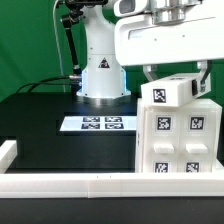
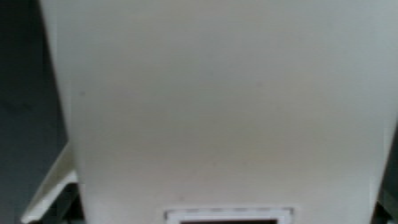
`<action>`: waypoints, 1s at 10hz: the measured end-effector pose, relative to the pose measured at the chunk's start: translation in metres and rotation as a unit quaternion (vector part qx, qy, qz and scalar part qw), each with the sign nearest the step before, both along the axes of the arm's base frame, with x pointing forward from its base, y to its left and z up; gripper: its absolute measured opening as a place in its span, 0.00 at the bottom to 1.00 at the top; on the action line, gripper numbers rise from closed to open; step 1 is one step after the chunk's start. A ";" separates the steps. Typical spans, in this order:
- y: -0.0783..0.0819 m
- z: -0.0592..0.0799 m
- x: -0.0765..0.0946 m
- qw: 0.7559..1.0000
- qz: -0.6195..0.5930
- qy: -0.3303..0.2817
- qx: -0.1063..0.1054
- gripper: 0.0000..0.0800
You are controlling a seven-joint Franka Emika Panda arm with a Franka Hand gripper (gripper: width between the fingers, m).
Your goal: Assemble cabinet
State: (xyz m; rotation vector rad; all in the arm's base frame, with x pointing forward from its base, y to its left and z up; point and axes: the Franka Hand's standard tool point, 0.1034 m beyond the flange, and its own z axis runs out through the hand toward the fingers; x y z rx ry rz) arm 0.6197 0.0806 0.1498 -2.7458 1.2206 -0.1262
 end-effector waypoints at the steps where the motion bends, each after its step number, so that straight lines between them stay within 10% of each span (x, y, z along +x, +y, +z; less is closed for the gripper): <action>1: 0.000 0.000 0.000 0.999 -0.052 0.005 0.012 0.68; 10: 0.000 -0.001 -0.001 0.906 -0.413 0.052 0.078 0.68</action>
Offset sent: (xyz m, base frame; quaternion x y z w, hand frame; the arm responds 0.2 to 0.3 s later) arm -0.0040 -0.0008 -0.0016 -0.0127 0.0063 0.2338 0.9722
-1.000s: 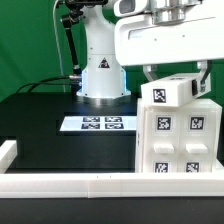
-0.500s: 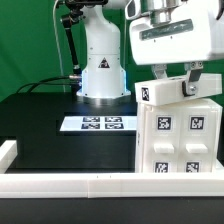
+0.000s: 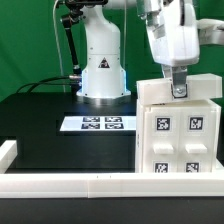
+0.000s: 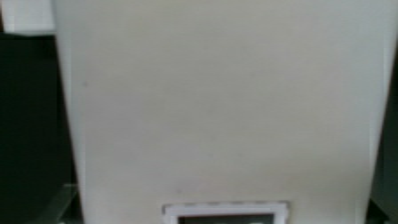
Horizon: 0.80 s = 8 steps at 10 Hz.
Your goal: Assemble cabinet
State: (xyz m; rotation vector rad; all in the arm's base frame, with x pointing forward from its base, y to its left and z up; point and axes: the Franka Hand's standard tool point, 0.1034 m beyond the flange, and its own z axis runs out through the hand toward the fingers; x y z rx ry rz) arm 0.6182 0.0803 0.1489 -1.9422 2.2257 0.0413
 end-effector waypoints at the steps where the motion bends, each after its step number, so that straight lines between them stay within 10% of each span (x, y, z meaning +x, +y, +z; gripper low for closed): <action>1: 0.000 0.000 0.000 0.999 -0.033 0.004 0.008 0.68; 3: 0.002 0.000 0.001 0.998 -0.068 0.008 0.018 0.68; 5: 0.003 0.004 0.001 0.998 -0.051 0.004 0.019 0.93; 8: 0.007 0.035 0.009 0.999 -0.032 -0.024 0.033 1.00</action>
Offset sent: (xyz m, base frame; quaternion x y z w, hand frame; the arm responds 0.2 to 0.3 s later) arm 0.0000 0.0000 0.0000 0.0000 0.0000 0.0650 0.9979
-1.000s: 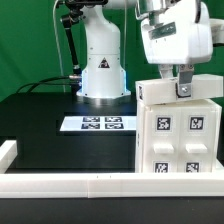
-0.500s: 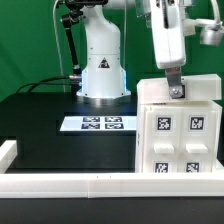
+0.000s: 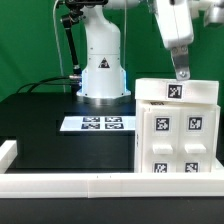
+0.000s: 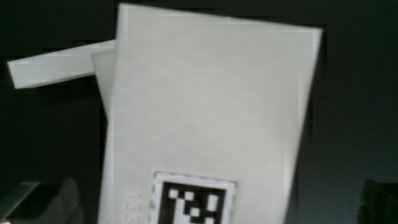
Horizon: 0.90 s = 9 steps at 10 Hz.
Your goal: Assemble cabinet
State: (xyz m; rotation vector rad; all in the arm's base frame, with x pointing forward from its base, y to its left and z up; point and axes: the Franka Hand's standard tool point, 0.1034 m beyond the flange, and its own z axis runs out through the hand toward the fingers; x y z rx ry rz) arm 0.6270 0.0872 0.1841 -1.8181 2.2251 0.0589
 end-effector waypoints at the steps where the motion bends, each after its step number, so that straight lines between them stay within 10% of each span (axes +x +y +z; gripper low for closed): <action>1: 0.000 0.007 0.002 1.000 0.002 -0.006 0.001 1.00; 6: 0.002 0.020 0.006 0.999 0.034 -0.024 -0.001 1.00; 9: 0.011 0.017 0.001 0.958 0.274 -0.052 -0.072 1.00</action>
Offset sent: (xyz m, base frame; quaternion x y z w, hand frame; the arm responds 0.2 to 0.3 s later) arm 0.0000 0.0000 0.0000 0.0000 0.0000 -0.0650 0.9979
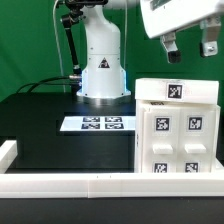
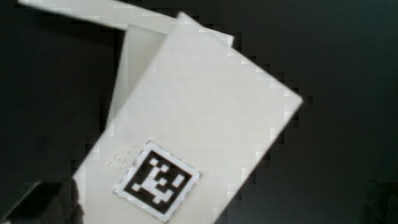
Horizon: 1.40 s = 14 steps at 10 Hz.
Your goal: Assemble cabinet
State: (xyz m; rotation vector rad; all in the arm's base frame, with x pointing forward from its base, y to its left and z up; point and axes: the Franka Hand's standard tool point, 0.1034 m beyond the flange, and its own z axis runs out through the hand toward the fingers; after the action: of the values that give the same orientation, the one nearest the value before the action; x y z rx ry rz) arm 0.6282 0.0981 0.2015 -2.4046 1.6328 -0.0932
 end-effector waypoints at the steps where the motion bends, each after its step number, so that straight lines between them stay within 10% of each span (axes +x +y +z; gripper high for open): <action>1: 0.001 0.000 0.000 0.999 0.051 -0.008 -0.010 1.00; 3: 0.007 0.000 0.000 0.976 0.211 -0.023 -0.050 1.00; 9: 0.006 0.000 0.001 0.911 0.402 -0.051 -0.082 1.00; 14: -0.002 -0.006 -0.001 0.731 0.663 -0.084 -0.137 1.00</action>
Offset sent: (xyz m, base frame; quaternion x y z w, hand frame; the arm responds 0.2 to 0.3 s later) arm 0.0040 0.0050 0.0022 -0.0297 -0.0067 -0.2387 0.9706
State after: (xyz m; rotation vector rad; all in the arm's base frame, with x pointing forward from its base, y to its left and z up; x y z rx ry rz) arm 0.6273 0.0962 0.1951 -3.0131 -0.4630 -0.2794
